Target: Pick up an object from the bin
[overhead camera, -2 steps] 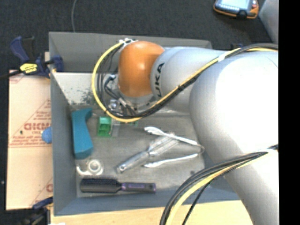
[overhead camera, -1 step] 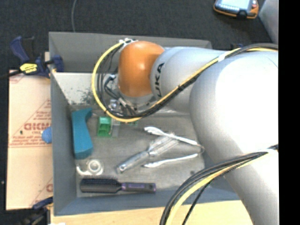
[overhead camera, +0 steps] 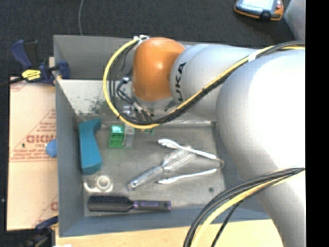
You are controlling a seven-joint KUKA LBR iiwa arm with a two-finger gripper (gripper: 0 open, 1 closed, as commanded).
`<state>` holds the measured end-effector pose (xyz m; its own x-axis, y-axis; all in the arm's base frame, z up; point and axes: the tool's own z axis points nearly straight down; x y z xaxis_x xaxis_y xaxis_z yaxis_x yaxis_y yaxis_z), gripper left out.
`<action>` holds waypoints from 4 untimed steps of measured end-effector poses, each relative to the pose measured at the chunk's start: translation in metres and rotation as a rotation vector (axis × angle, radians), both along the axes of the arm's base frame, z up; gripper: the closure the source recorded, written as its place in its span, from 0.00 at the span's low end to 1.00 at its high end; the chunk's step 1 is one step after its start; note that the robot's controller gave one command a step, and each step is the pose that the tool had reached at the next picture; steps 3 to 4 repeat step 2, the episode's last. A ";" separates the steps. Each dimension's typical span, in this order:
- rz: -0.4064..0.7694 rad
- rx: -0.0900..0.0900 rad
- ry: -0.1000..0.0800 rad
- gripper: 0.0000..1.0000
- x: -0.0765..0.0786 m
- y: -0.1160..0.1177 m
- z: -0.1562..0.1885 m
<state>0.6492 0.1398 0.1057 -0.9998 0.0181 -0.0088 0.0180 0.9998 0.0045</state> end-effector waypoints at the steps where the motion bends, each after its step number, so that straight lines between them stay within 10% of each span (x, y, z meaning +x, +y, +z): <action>1: -0.001 0.002 -0.008 1.00 0.002 0.000 0.034; 4: -0.001 0.001 -0.005 1.00 0.002 0.000 0.053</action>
Offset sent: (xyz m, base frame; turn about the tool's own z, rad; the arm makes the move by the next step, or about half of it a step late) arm 0.0029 0.0001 0.0786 0.0004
